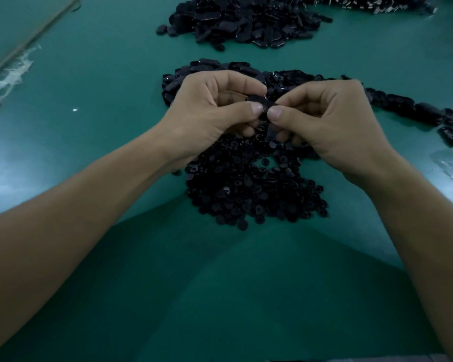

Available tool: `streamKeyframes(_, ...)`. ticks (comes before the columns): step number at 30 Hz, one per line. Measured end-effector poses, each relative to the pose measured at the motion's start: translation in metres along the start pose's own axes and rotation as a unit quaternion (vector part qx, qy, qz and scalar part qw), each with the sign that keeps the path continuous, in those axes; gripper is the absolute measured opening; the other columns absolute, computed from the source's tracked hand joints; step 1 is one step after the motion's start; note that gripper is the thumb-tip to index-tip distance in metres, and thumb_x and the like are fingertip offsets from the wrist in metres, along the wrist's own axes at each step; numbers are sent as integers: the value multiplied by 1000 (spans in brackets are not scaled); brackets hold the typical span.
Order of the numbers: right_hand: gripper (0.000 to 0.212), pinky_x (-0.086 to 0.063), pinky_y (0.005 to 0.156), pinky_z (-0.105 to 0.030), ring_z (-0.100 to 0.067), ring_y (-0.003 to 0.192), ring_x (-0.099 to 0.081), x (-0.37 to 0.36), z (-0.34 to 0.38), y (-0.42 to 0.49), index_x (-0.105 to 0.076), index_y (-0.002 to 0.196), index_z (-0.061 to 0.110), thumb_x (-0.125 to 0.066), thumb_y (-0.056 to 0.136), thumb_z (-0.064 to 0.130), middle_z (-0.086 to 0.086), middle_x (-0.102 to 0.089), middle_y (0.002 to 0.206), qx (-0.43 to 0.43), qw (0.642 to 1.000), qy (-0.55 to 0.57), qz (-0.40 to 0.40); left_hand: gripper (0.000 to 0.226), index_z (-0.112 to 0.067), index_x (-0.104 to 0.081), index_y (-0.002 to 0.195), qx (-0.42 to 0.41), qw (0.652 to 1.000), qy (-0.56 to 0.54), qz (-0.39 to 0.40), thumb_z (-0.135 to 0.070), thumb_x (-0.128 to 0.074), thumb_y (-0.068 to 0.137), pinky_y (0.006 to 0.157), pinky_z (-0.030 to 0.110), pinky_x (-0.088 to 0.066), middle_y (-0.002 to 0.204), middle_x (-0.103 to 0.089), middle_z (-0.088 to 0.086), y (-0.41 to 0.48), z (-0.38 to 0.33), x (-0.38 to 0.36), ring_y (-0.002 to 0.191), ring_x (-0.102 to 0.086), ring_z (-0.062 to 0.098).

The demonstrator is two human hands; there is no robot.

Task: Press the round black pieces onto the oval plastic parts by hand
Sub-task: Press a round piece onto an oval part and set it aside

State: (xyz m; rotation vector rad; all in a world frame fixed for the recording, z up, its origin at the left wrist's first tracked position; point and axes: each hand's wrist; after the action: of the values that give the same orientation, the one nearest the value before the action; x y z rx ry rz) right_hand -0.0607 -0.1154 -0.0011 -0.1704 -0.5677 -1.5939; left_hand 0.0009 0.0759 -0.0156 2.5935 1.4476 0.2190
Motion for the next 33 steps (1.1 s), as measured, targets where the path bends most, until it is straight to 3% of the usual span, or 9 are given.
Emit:
streamKeyframes(5,9,-51,53,-21,-11,58,-68,0,-2,1,-72,85,11,-75,89,20,-9,-74,73,-5,1000,12,2,14,-11,-70,98,12,1000,-3,-6,-1,-72,88,67,22,-56,74,-73,-1,0,-1,-2,70,-69,12)
streamKeyframes(9,13,-49,54,-17,-7,57,-68,0,-5,2,-72,84,10,-75,89,22,-2,-74,70,-8,1000,3,8,15,-11,-71,97,13,1000,17,-9,-1,-73,87,68,22,-58,74,-75,1,-1,-2,-4,70,-71,13)
streamKeyframes(14,10,-54,58,-23,-11,64,-72,0,-5,3,-73,86,12,-72,92,20,-3,-75,74,-7,999,-21,26,14,-11,-71,95,29,999,24,-17,1,-72,88,68,22,-58,72,-75,1,-2,-3,-4,68,-71,12)
streamKeyframes(17,10,-51,56,-18,-10,61,-70,-1,-6,3,-73,84,13,-72,92,20,-1,-74,71,-6,999,-27,16,14,-12,-71,94,33,999,29,-18,1,-72,88,68,23,-58,72,-74,1,-1,-3,-4,68,-71,13)
streamKeyframes(24,15,-51,57,-19,-3,56,-63,-2,-6,2,-68,79,23,-72,91,29,7,-68,64,5,995,-95,2,17,-17,-73,93,6,996,88,-29,-2,-75,87,71,23,-59,75,-76,-1,-3,-4,-5,72,-75,14)
streamKeyframes(33,21,-36,47,-13,0,48,-46,-6,-1,2,-61,73,25,-68,91,32,15,-55,54,0,993,-116,-21,14,-19,-72,94,-23,991,124,-42,-6,-75,88,70,24,-60,78,-77,1,-3,-4,-7,72,-75,17)
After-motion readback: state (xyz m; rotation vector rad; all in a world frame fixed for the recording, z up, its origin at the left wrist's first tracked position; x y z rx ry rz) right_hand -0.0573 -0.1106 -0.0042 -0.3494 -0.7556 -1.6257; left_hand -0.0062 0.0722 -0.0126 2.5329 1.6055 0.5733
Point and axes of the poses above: each hand's wrist, its own y-axis towards the middle knuckle, its own x-axis out of the back of the hand, z = x × y
